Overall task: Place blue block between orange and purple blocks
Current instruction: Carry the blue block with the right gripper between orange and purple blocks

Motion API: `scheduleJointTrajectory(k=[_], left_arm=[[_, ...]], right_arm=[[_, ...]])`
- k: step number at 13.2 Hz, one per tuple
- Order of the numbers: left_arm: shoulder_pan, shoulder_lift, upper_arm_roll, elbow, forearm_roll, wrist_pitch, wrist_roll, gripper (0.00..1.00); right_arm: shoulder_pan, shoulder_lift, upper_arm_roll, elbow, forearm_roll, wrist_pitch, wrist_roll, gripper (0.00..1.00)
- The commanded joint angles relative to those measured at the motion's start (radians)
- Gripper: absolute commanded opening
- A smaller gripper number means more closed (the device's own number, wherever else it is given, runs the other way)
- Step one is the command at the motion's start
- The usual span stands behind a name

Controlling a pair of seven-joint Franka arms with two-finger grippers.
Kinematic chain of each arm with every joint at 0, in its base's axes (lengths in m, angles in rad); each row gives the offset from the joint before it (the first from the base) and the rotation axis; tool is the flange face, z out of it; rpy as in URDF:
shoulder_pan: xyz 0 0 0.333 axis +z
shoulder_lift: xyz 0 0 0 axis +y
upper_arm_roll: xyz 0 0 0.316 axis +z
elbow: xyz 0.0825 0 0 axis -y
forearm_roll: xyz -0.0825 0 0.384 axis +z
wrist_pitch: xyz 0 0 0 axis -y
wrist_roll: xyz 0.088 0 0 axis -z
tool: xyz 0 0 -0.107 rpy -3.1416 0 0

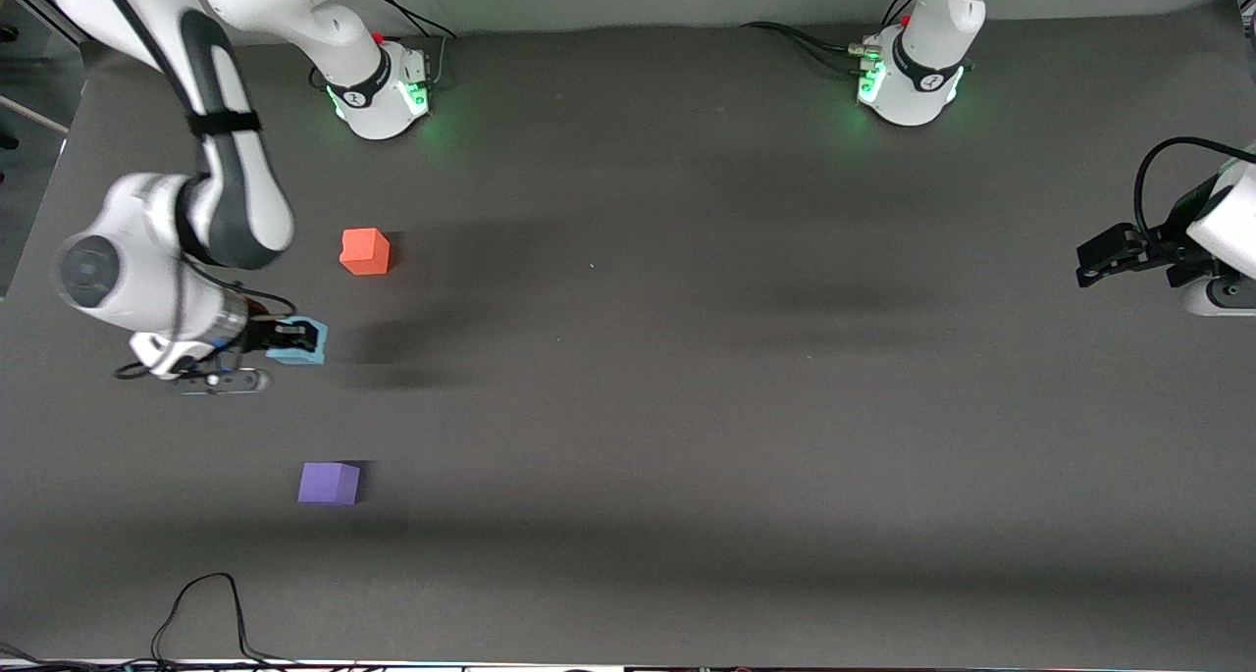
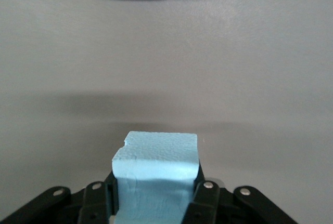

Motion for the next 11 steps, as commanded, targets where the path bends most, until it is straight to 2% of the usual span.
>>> scheduleJointTrajectory(k=[1, 2, 3, 6, 8, 9, 10, 11], left_arm=[[0.003, -0.014, 0.0, 0.001, -0.012, -0.021, 0.018, 1.0], [0.003, -0.016, 0.0, 0.001, -0.011, -0.022, 0.018, 1.0], [0.001, -0.016, 0.0, 0.001, -0.011, -0.022, 0.016, 1.0], [-0.008, -0.017, 0.0, 0.0, -0.011, -0.038, 0.016, 1.0], [-0.008, -0.017, -0.001, 0.0, -0.011, -0.041, 0.016, 1.0], [-0.009, -0.016, -0.001, 0.0, -0.009, -0.039, 0.016, 1.0], [-0.008, -0.014, -0.001, -0.002, -0.011, -0.039, 0.018, 1.0], [-0.009, -0.014, -0.001, -0.002, -0.011, -0.039, 0.016, 1.0]], right_arm=[[0.013, 0.099, 0.0, -0.017, 0.193, 0.076, -0.166, 0.33], [0.022, 0.134, 0.004, -0.015, 0.282, 0.096, -0.236, 0.33], [0.029, 0.16, 0.003, -0.015, 0.328, 0.105, -0.278, 0.33], [0.029, 0.173, 0.004, -0.014, 0.333, 0.118, -0.288, 0.38], [0.029, 0.18, 0.004, -0.01, 0.335, 0.118, -0.286, 0.55], [0.029, 0.179, 0.003, -0.01, 0.336, 0.118, -0.286, 0.85], [0.027, 0.173, 0.003, -0.009, 0.336, 0.115, -0.286, 1.0], [0.029, 0.164, 0.001, -0.009, 0.336, 0.109, -0.285, 1.0]])
